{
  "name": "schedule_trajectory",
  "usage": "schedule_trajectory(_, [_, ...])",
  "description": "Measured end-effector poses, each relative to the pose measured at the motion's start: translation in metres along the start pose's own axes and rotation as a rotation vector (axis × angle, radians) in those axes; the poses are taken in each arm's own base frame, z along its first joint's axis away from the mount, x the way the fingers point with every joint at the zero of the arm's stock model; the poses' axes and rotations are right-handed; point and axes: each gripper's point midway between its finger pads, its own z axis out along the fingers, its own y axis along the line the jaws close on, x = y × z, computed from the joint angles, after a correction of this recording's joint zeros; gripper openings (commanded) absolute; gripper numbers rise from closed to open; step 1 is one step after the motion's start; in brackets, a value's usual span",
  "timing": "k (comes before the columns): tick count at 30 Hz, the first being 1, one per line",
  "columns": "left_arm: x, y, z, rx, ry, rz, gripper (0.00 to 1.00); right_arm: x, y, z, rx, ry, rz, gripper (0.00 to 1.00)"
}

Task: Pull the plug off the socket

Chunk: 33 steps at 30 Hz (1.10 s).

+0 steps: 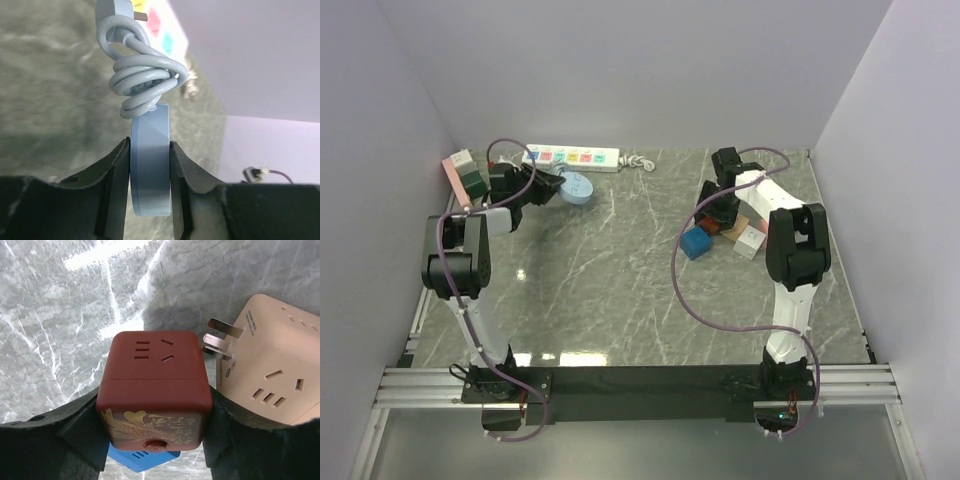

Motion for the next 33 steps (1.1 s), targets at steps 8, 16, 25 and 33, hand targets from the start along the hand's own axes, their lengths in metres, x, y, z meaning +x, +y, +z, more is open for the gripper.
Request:
schedule_trajectory(8, [-0.047, -0.059, 0.010, 0.193, -0.111, 0.021, 0.00, 0.003, -0.003, -0.001, 0.012, 0.012, 0.006, 0.95])
schedule_trajectory(16, [-0.067, -0.008, 0.069, 0.179, -0.157, -0.120, 0.01, 0.005, 0.006, -0.037, -0.059, -0.033, 0.012, 0.97])
schedule_trajectory(25, [-0.087, 0.003, 0.094, 0.186, -0.226, -0.237, 0.65, 0.000, 0.031, -0.095, -0.178, -0.145, -0.015, 0.98])
schedule_trajectory(33, [-0.091, 0.012, 0.076, 0.092, -0.286, -0.299, 0.99, 0.011, 0.042, -0.098, -0.200, -0.130, -0.046, 0.99])
